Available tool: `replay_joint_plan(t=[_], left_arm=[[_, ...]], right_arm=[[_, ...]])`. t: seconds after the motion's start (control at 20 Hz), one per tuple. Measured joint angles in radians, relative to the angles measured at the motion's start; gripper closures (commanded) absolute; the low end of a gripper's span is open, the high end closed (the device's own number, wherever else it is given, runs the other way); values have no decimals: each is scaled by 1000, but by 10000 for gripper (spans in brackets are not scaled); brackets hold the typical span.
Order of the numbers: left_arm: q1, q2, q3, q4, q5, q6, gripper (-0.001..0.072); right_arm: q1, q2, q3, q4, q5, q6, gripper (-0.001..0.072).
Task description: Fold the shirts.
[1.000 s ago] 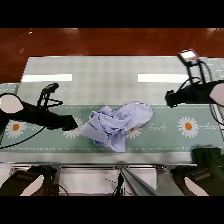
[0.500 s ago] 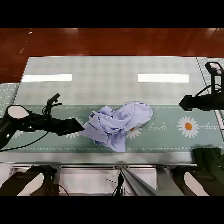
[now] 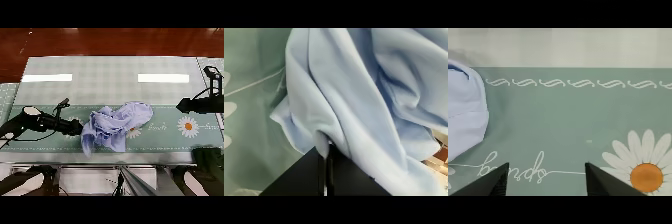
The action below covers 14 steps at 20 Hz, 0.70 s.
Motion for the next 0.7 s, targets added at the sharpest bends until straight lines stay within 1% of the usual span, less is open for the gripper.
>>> replay_joint_plan(t=[0.15, 0.35, 0.5, 0.7], left_arm=[[0, -8, 0, -9, -27, 29, 686], [0, -12, 0, -14, -59, 55, 686], [0, -12, 0, -16, -74, 63, 686], [0, -12, 0, -16, -79, 67, 686]], right_arm=[[-11, -30, -58, 79, -23, -3, 158], [-29, -122, -135, 295, -98, -33, 158], [-34, -219, -160, 465, -152, -75, 159], [-29, -343, -170, 606, -190, -123, 168]])
